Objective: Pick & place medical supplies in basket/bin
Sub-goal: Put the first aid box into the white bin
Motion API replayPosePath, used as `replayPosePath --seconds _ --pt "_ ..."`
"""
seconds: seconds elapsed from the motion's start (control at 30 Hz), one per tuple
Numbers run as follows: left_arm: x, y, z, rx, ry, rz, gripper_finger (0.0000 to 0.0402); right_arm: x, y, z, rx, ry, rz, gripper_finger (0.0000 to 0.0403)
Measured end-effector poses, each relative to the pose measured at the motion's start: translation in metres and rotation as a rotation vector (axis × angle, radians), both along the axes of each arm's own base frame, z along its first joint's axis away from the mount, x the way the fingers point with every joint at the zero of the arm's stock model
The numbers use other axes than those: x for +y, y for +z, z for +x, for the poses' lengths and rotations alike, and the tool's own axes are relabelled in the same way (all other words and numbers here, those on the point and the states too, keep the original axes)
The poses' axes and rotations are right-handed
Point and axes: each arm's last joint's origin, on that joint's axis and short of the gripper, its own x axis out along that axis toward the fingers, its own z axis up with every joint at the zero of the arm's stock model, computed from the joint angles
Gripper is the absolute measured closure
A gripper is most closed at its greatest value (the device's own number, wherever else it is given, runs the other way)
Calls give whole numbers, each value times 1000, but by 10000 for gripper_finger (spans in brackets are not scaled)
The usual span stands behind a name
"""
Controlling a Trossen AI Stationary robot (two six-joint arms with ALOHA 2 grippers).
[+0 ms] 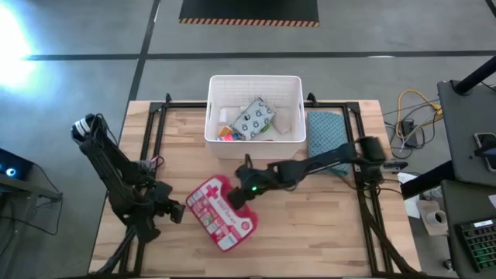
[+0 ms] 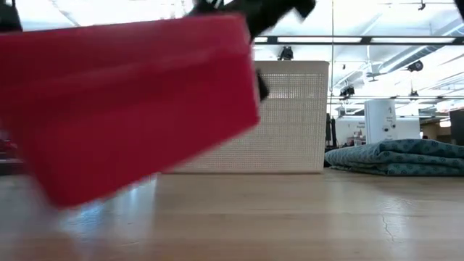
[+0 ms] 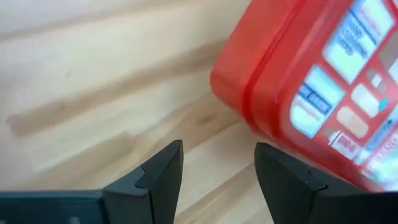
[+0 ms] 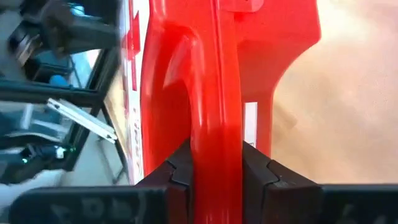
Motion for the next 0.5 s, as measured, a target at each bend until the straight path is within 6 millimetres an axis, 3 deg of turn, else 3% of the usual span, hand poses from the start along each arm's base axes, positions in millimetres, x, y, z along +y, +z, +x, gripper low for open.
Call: replayPosePath --seconds 0.13,0.27,0.33,0.4,0.5 --pt "7 23 -2 -118 -7 11 222 -14 67 -24 -95 -71 -88 344" --pt "8 41 0 -211 -45 67 222 -33 169 -71 -302 -226 -213 344" --pt "7 48 3 -271 -50 112 222 -45 210 -96 -371 -353 -316 344" --pt "5 55 6 -339 -37 162 222 -63 232 -117 -345 -478 -433 344" --pt "3 63 12 -404 1 201 222 -102 237 -133 -210 -540 -519 344"
